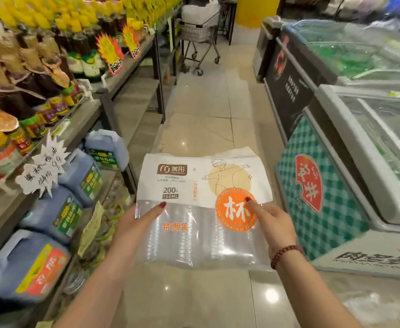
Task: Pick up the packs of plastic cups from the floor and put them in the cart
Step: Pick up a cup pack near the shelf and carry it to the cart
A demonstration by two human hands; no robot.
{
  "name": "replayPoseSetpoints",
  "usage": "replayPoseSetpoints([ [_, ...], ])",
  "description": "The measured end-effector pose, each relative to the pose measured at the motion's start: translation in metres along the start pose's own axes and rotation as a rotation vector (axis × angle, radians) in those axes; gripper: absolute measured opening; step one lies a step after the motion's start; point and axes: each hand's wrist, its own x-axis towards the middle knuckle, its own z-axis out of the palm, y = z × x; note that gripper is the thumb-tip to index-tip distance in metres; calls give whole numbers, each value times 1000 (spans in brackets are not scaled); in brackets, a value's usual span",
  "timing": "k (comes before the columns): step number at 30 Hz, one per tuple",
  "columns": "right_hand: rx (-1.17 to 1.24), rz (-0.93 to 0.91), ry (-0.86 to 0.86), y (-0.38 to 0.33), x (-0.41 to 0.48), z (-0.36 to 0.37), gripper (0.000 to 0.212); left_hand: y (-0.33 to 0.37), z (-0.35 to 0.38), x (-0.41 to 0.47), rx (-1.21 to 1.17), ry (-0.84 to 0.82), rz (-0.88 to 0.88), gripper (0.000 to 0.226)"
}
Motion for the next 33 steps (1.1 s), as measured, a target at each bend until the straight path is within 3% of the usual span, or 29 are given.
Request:
replayPoseSetpoints([
  [8,29,-15,-14,-56,128,54,32,53,38,129,-57,-59,11,23],
  [12,50,-11,-33,-85,217,82,32,78,69,220,-78,2,-7,23],
  [20,39,-4,-102,-174,397,130,51,155,132,388,-10,90,-26,20],
  [23,41,-31,-128,-206,453,150,48,181,146,439,-17,108,-25,30],
  [29,59,-81,-112,-254,557,206,33,230,170,554,-30,79,11,19],
  [33,54,-74,-79,-289,637,257,37,263,180,655,-35,35,36,14],
])
